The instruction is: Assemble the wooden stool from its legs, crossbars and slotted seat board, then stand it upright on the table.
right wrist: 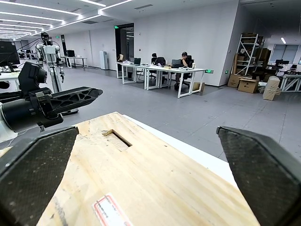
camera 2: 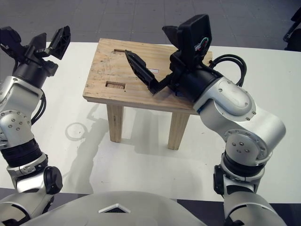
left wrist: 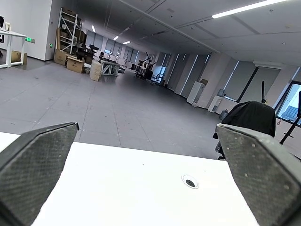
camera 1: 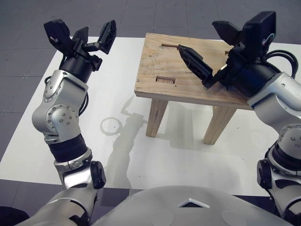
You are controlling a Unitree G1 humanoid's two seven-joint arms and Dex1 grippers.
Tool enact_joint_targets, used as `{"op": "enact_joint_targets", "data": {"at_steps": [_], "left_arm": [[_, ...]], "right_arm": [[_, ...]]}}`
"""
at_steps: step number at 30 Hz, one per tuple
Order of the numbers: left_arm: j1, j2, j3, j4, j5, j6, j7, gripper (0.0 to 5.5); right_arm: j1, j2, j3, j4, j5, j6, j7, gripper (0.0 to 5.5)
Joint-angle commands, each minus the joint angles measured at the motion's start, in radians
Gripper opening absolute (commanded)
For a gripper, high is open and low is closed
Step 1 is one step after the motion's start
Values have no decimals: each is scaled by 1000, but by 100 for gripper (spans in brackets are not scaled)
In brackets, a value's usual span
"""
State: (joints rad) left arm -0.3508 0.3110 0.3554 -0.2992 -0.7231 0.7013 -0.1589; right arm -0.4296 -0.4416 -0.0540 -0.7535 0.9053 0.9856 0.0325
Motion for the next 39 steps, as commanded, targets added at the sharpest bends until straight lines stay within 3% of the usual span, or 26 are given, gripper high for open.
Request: {"op": "enact_joint_targets", "data": {"at_steps": [1, 9, 15, 22, 31, 39], "left_arm": [[27, -20, -22, -10, -1, 20, 21, 544], [43, -71, -74, -3, 18, 1, 33, 544], [51, -68, -77, -9, 52, -20, 40, 544], [33, -37, -87, 122, 225, -164, 46, 544], [-9, -87, -129, 598, 395, -550, -63, 544], [28, -83, -152, 747, 487, -765, -109, 544]], "right_arm": [[81, 27, 47, 72, 23, 77, -6, 550], [-362, -1, -147, 306, 71, 23, -1, 550], [-459, -50, -233, 353, 46, -10, -6, 550], [-173, -115, -313, 400, -217, -266, 58, 550], [193, 110, -179, 831, -627, -813, 53, 550], [263, 203, -137, 1049, -728, -1054, 71, 550]]}}
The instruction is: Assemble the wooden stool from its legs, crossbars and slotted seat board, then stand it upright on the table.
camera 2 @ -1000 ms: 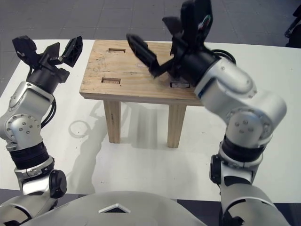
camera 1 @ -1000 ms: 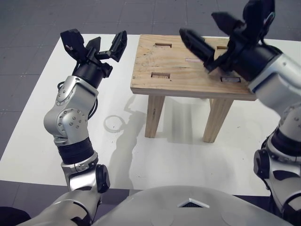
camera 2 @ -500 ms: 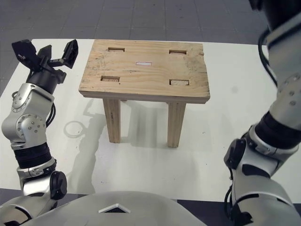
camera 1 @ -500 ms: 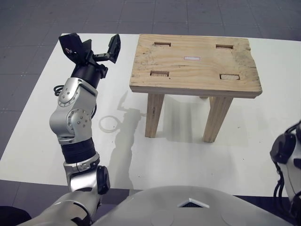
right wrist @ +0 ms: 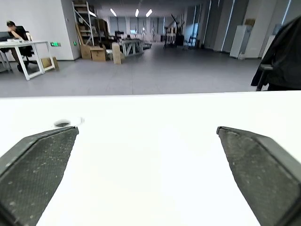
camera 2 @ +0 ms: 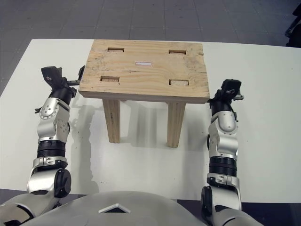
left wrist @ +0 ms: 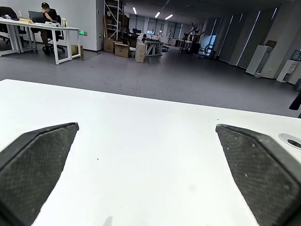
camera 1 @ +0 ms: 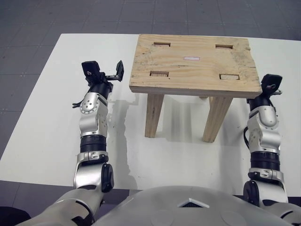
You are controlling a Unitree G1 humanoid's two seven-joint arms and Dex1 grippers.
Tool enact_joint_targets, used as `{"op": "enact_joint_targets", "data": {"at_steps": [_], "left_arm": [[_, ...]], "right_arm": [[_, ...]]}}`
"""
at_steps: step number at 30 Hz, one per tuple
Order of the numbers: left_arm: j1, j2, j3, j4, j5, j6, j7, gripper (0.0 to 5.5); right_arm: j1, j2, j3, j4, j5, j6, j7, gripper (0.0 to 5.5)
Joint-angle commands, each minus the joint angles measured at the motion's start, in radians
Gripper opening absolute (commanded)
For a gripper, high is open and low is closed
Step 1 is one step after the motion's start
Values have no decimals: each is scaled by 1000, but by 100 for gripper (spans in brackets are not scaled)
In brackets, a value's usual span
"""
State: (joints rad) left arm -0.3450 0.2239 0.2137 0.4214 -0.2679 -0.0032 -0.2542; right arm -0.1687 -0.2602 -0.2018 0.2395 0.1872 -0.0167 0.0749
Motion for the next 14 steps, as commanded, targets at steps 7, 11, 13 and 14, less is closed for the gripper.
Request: {"op": "enact_joint_targets", "data": {"at_steps": [7, 11, 13, 14], "left_arm": [[43, 4, -12, 59, 55, -129, -24, 544], [52, 5, -6, 61, 53, -140, -27, 544], [50, 7, -3, 65, 51, -140, -28, 544], [50, 7, -1, 67, 51, -140, -28, 544]], "right_arm": [[3, 28, 11, 113, -35, -114, 42, 550], [8, 28, 9, 117, -35, -122, 43, 550], [9, 29, 9, 116, -35, -120, 42, 550], [9, 29, 9, 116, -35, -120, 43, 550]]}}
